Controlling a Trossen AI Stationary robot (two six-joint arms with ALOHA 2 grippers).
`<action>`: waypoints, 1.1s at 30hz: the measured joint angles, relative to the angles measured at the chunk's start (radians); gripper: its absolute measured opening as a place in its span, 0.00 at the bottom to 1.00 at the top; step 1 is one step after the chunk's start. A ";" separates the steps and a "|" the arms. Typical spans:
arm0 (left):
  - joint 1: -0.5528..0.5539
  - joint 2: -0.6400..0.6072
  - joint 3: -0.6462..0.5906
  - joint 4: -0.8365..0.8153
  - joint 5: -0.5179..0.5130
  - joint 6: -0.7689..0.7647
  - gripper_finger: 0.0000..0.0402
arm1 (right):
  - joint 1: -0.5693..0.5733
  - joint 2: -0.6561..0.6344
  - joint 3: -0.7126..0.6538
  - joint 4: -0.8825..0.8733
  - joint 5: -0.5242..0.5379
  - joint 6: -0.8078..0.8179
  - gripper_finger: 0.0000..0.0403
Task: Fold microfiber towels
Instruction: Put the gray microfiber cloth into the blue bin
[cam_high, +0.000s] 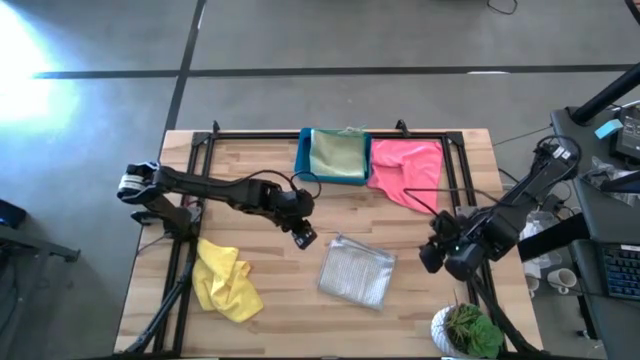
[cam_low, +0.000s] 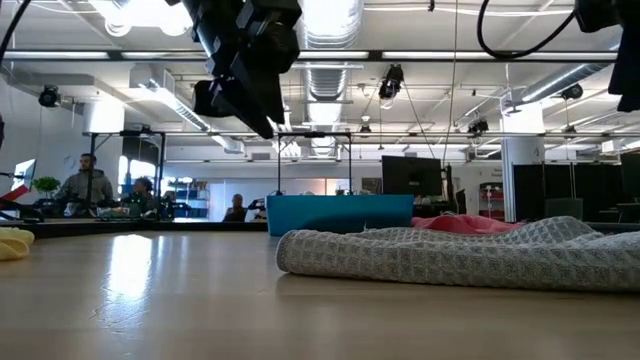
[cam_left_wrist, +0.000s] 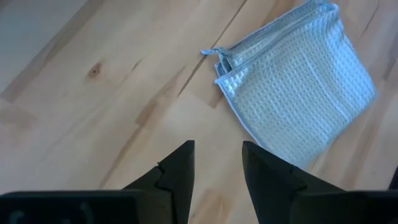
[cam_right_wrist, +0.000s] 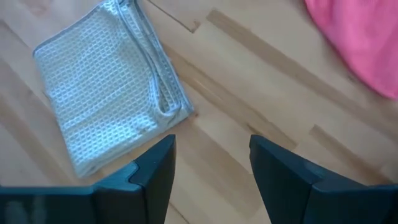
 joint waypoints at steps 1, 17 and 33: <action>-0.002 0.000 0.000 0.000 0.000 -0.004 0.30 | -0.006 -0.001 0.000 0.002 0.000 -0.016 0.48; -0.036 0.000 0.000 -0.047 0.061 -0.008 0.30 | -0.031 -0.139 0.000 -0.002 0.002 -0.118 0.48; -0.048 0.000 -0.102 -0.050 0.142 0.079 0.29 | -0.028 -0.118 -0.029 0.094 -0.038 -0.020 0.48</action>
